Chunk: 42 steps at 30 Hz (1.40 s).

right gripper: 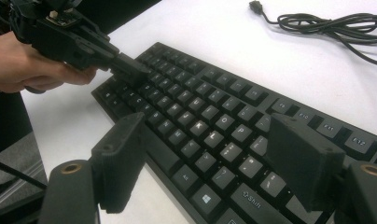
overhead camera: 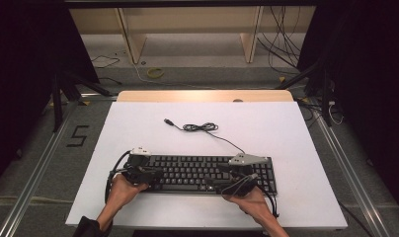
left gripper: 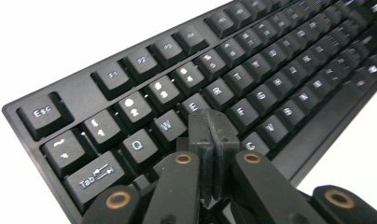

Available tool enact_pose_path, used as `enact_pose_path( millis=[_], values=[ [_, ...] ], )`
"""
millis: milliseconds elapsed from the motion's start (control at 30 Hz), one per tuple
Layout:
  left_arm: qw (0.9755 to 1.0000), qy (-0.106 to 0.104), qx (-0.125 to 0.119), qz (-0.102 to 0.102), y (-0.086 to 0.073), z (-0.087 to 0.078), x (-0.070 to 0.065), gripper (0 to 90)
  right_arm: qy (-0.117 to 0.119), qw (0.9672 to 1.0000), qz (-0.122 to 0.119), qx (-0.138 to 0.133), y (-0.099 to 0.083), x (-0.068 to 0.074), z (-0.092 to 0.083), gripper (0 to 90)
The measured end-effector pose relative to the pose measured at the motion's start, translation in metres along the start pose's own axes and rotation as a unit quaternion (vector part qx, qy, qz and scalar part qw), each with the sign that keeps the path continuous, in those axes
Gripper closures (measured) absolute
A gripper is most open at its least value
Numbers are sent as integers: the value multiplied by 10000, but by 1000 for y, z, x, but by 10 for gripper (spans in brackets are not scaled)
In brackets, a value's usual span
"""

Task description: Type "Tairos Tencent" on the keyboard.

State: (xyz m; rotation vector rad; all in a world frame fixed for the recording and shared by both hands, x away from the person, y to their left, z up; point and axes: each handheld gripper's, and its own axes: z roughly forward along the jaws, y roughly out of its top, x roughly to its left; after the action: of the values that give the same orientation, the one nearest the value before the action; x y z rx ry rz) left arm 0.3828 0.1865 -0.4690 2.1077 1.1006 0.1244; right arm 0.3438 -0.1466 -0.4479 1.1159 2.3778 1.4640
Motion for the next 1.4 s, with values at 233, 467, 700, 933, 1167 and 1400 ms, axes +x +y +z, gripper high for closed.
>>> enact_pose_path(
  millis=[233, 467, 700, 933, 1167, 1400],
  values=[
    [9997, -47, -225, -66, 0, -7, -1, 814, -8, 10000, 3, -19, 0, -1, -1, 294],
    [9990, -162, -381, -147, 0, -12, -1, 672, 11, 10000, 4, -6, 0, 1, 1, 294],
    [9974, -240, -633, -254, -1, -18, -2, 498, 23, 10000, -16, 1, 0, 2, 4, 296],
    [9954, -288, -852, -335, -4, -22, -1, 389, 56, 10000, -29, 22, 1, 4, 7, 305],
    [9937, -320, -1010, -358, -5, -27, -2, 336, 116, 9999, -53, 10, 4, 7, 11, 319],
    [9920, -376, -1134, -398, -8, -30, -3, 310, 185, 9998, -90, 38, 6, 10, 18, 339]
  ],
)
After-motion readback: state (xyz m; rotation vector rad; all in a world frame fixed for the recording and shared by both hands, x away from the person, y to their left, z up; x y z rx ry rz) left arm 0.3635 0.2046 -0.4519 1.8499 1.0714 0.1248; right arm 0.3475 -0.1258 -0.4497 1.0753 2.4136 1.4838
